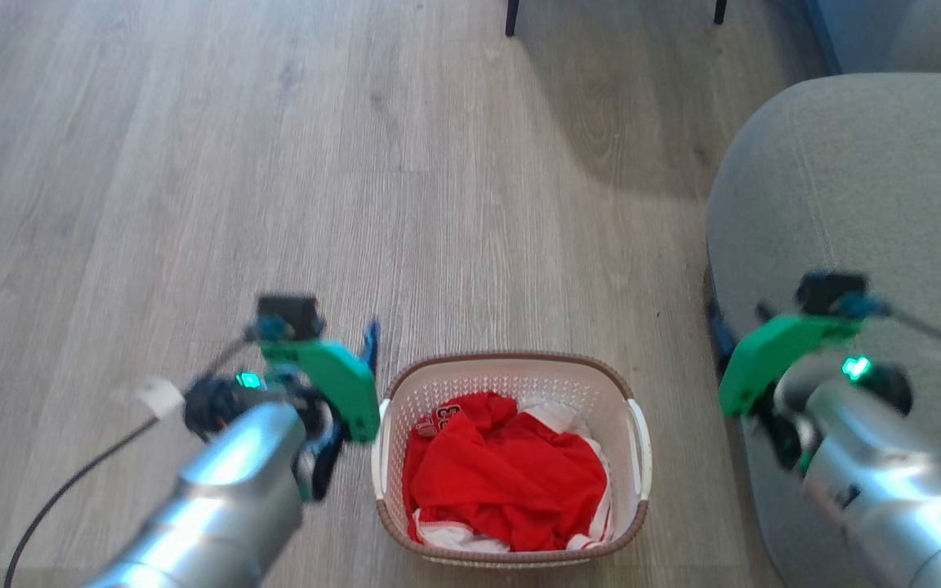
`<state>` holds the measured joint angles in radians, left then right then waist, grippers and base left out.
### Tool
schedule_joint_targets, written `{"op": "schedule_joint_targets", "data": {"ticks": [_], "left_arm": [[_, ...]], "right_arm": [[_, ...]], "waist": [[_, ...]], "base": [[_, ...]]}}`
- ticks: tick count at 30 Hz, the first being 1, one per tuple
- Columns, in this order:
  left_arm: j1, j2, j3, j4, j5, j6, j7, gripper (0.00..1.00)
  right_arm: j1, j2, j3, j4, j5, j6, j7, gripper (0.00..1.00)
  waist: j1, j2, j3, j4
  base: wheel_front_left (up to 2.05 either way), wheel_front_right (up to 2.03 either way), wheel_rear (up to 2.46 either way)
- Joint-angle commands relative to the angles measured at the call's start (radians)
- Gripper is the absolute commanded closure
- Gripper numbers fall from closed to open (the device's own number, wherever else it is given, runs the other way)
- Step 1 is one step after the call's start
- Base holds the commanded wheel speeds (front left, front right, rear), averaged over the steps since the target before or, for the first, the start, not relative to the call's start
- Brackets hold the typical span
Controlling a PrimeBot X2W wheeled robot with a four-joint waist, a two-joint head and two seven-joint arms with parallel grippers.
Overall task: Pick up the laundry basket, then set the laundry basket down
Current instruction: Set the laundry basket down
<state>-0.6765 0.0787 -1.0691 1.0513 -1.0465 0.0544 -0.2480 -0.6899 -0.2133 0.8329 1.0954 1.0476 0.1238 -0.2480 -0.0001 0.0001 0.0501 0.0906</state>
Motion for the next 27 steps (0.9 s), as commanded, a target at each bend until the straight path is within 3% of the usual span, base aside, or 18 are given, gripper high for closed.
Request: {"op": "schedule_joint_targets", "data": {"ticks": [1, 7, 11, 12, 14, 20, 27], "left_arm": [[-0.041, 0.044, 0.070, -0.054, 0.039, 0.022, -0.013, 0.00], [0.123, 0.108, 0.381, -0.405, 0.331, 0.113, -0.014, 0.00], [0.241, 0.083, 0.580, -0.592, 0.468, 0.117, -0.014, 0.00], [0.293, 0.061, 0.667, -0.670, 0.530, 0.103, -0.014, 0.00], [0.337, 0.042, 0.732, -0.738, 0.599, 0.082, -0.014, 0.00], [0.448, -0.011, 0.849, -0.880, 0.751, 0.017, -0.014, 0.00], [0.522, -0.027, 0.881, -0.933, 0.791, -0.009, -0.014, 0.00]], "right_arm": [[-0.004, -0.018, -0.039, -0.044, -0.038, 0.007, -0.013, 0.00], [0.119, -0.027, -0.380, -0.288, -0.306, 0.007, -0.014, 0.00], [0.222, 0.034, -0.541, -0.447, -0.446, 0.007, -0.014, 0.00], [0.258, 0.060, -0.585, -0.520, -0.503, 0.007, -0.014, 0.00], [0.288, 0.083, -0.625, -0.592, -0.549, 0.007, -0.014, 0.00], [0.397, 0.126, -0.691, -0.799, -0.678, 0.007, -0.014, 0.00], [0.515, 0.153, -0.711, -0.916, -0.740, 0.007, -0.014, 0.00]], "waist": [[0.0001, -0.0001, -0.008, 0.000], [0.0001, -0.0001, -0.032, -0.003], [0.0001, -0.0001, -0.041, -0.007], [0.0001, -0.0001, -0.042, -0.012], [0.0001, -0.0001, -0.042, -0.016], [0.0001, -0.0001, -0.043, -0.023], [0.0001, -0.0001, -0.037, -0.021]], "base": [[0.00, 0.00, 0.00], [0.00, 0.00, 0.00], [0.00, 0.00, 0.00], [0.00, 0.00, 0.00], [0.00, 0.00, 0.00], [0.00, 0.00, 0.00], [0.00, 0.00, 0.00]]}}
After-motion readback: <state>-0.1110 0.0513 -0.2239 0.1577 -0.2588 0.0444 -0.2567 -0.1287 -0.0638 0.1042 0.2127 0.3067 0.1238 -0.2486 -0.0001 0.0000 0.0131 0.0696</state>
